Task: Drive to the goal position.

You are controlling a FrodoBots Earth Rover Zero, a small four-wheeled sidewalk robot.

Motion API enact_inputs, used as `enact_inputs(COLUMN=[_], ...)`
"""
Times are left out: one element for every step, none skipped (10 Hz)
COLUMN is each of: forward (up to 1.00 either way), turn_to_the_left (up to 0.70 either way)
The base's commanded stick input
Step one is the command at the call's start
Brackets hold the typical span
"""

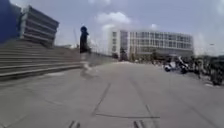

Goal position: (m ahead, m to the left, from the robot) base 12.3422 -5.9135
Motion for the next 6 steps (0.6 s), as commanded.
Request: enact_inputs(forward=[0.85, 0.85, 0.85, 0.85, 0.85, 0.85], turn_to_the_left=[-0.27, -0.27, -0.27, -0.27, -0.27, -0.27])
